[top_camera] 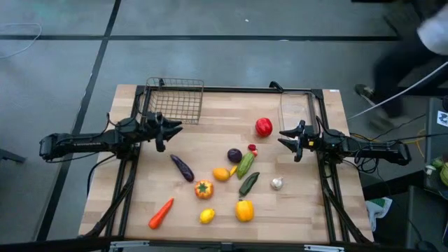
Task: Sort produce into baskets
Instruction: Put the violet eggplant into the silver wire basket
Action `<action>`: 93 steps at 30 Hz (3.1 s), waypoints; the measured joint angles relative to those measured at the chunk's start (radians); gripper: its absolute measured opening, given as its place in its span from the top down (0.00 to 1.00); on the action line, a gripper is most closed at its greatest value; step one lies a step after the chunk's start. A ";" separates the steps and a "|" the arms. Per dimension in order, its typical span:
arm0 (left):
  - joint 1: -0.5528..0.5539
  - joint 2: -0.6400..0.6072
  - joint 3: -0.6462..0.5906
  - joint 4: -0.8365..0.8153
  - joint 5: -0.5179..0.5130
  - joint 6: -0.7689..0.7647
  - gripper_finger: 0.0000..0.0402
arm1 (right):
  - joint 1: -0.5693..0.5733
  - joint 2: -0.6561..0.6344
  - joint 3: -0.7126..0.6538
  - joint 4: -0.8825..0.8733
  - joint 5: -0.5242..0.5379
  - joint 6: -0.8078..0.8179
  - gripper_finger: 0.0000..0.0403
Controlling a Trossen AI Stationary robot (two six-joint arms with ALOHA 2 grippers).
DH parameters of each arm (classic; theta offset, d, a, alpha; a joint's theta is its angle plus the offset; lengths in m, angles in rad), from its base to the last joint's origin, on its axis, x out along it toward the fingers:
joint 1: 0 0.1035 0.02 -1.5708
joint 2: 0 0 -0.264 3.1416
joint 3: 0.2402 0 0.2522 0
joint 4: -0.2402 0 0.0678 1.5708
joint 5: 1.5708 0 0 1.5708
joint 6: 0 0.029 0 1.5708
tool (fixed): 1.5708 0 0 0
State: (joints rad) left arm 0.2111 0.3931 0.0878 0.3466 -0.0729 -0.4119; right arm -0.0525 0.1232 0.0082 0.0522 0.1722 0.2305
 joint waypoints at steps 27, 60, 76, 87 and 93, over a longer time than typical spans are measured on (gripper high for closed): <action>-0.377 0.554 0.669 -0.915 0.029 0.241 0.57 | 0.000 0.000 0.000 0.001 -0.001 0.000 0.57; -0.428 1.016 0.683 -1.072 0.025 0.644 0.57 | 0.000 0.000 0.000 -0.001 -0.027 0.000 0.57; -0.426 1.073 0.657 -1.046 -0.002 0.706 0.57 | 0.000 0.000 0.000 -0.001 -0.027 0.000 0.57; -0.425 1.075 0.652 -1.004 -0.014 0.631 0.57 | 0.000 0.000 0.000 -0.001 -0.027 0.000 0.57; -0.425 1.076 0.651 -0.979 -0.010 0.475 0.57 | 0.000 0.000 0.000 -0.001 -0.027 0.000 0.57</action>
State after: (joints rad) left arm -0.2134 1.4693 0.7387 -0.6321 -0.0828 0.0630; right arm -0.0528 0.1232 0.0082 0.0513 0.1452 0.2306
